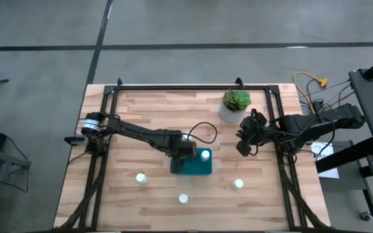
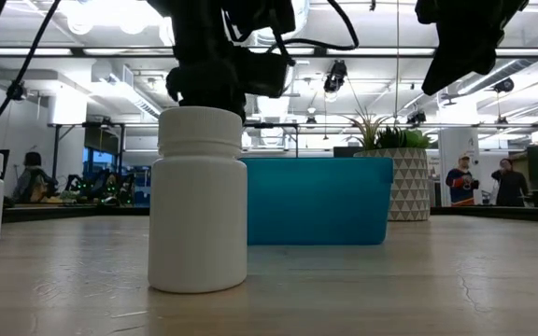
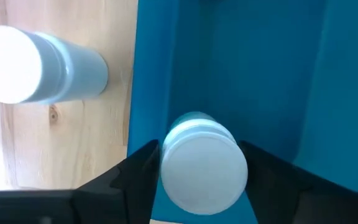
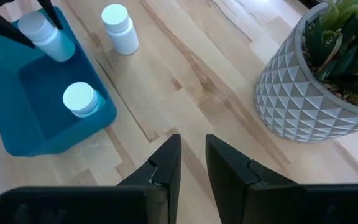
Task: Pick and place pill bottles into a basket
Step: Put the white pill bottle into the blue bin
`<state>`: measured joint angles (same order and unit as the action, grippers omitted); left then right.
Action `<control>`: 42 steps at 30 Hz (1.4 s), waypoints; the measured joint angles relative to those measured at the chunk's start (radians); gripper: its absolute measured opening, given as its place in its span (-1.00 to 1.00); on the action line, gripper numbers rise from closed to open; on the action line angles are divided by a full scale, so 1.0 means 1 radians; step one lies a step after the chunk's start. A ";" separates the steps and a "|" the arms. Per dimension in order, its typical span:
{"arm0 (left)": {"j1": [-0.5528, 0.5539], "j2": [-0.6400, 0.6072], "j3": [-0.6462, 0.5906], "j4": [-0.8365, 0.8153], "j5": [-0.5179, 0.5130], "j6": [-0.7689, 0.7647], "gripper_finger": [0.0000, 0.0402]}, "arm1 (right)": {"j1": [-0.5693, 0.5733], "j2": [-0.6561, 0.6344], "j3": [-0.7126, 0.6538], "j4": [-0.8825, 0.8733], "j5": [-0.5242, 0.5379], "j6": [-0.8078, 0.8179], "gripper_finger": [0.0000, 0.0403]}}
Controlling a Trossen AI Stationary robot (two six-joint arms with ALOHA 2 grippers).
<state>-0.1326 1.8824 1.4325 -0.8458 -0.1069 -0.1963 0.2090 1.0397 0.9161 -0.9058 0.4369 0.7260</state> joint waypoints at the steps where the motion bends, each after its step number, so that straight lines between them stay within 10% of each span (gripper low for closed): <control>1: 0.000 0.000 -0.004 0.000 0.004 0.000 0.01 | 0.000 0.000 0.000 0.000 0.000 0.000 -0.66; 24: 0.007 -0.040 0.041 0.021 0.027 -0.003 0.10 | 0.000 0.000 0.000 0.000 -0.007 -0.001 -0.66; 42: 0.008 -0.373 0.041 0.108 0.106 -0.190 0.10 | 0.000 0.000 0.000 0.000 -0.019 -0.042 -0.66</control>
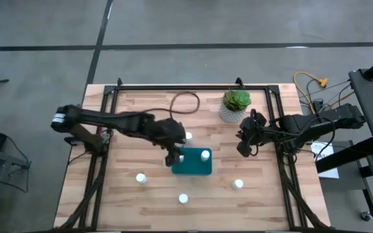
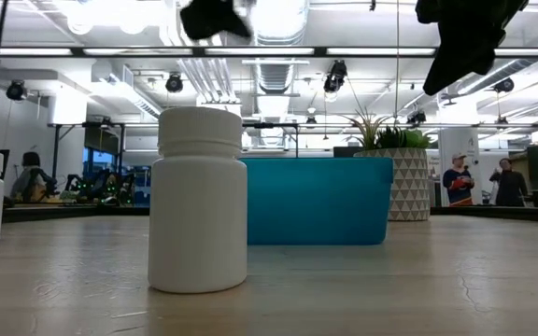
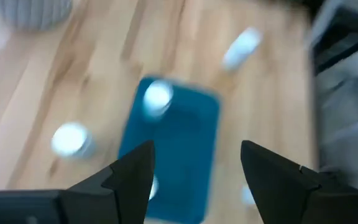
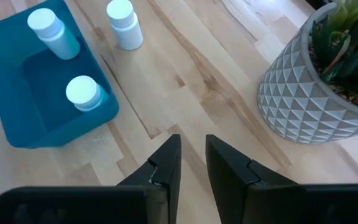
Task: Pick and place pill bottles into a basket
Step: Put the white pill bottle into the blue bin
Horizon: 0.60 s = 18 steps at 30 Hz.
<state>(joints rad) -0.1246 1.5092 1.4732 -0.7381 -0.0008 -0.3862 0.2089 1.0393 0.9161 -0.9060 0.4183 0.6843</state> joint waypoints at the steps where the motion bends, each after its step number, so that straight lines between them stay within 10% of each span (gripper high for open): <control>1: -0.001 -0.022 -0.007 0.028 0.006 -0.007 0.10 | 0.000 0.000 0.000 0.001 0.000 -0.010 -0.66; 18: -0.013 -0.167 -0.028 0.149 0.203 -0.114 0.10 | 0.001 0.000 0.000 0.034 -0.003 -0.048 -0.66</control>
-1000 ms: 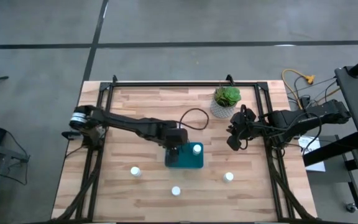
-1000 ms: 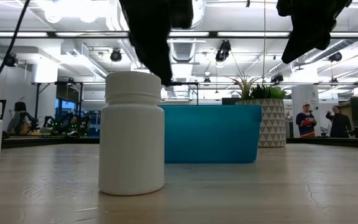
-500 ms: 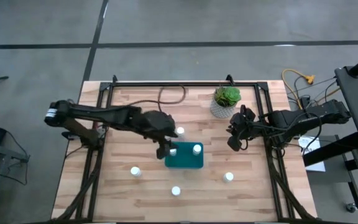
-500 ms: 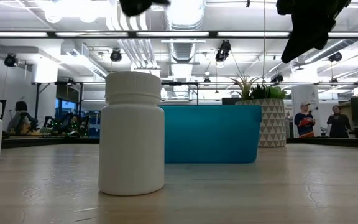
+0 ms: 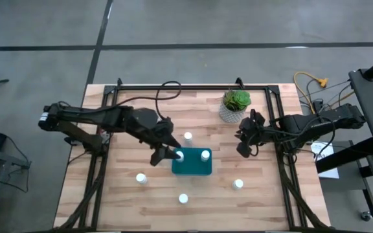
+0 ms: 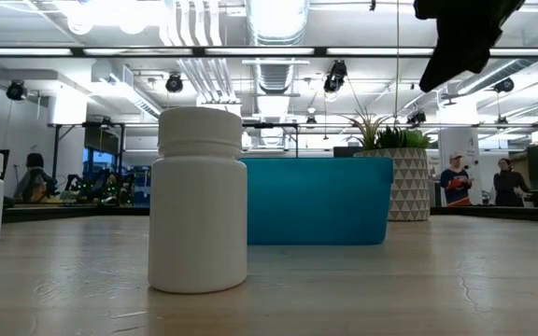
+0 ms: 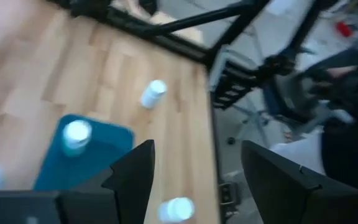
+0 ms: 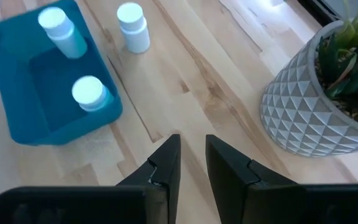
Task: Pick and place pill bottles into a basket
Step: Put the white pill bottle into the blue bin
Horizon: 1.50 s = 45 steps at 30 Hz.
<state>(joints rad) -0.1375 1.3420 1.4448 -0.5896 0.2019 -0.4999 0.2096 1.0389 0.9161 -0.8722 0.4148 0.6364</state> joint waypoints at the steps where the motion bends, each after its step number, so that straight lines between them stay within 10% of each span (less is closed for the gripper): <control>1: 0.000 -0.003 0.000 0.011 0.014 0.000 0.10 | 0.000 0.000 0.000 0.006 -0.003 0.014 -0.66; 25: -0.097 -0.329 -0.466 -0.083 -0.017 -0.124 0.10 | 0.000 0.010 0.000 0.050 -0.235 0.244 -0.66; 45: -0.307 -0.115 -0.485 -0.161 0.025 -0.175 0.10 | -0.001 0.012 0.000 0.054 -0.176 0.266 -0.66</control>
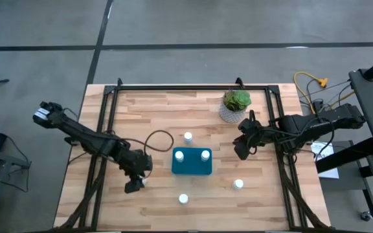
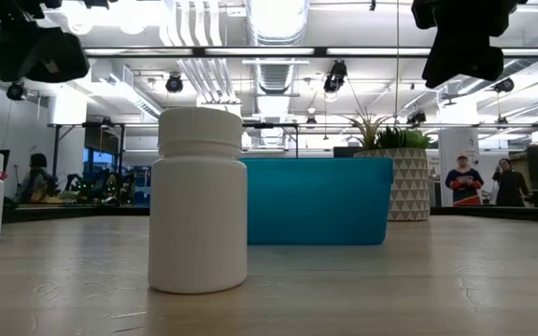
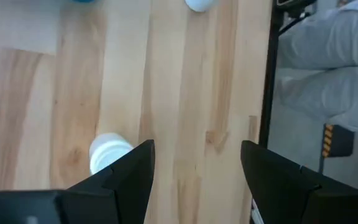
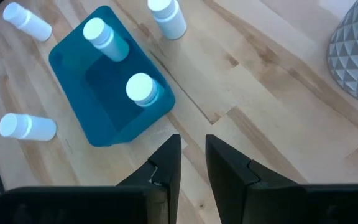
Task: Pick and place pill bottles into a basket
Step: Put the white pill bottle into the blue bin
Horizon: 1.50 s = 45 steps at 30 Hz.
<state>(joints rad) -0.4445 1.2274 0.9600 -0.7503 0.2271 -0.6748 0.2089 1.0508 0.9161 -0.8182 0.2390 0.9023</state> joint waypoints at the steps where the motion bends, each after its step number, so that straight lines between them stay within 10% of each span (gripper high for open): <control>1: -0.007 0.012 0.003 0.001 -0.009 0.000 0.10 | 0.000 0.000 0.000 0.001 0.000 0.000 -0.66; 14: -0.099 0.042 0.016 -0.128 -0.243 -0.025 -0.11 | 0.000 0.000 0.000 0.025 0.000 0.034 -0.66; 45: -0.177 0.182 0.111 -0.253 -0.278 -0.162 -0.31 | 0.000 0.000 0.000 0.044 0.024 0.010 -0.66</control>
<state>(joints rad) -0.6216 1.4097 1.0706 -1.0032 -0.0508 -0.8371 0.2092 1.0508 0.9161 -0.7737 0.2626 0.9123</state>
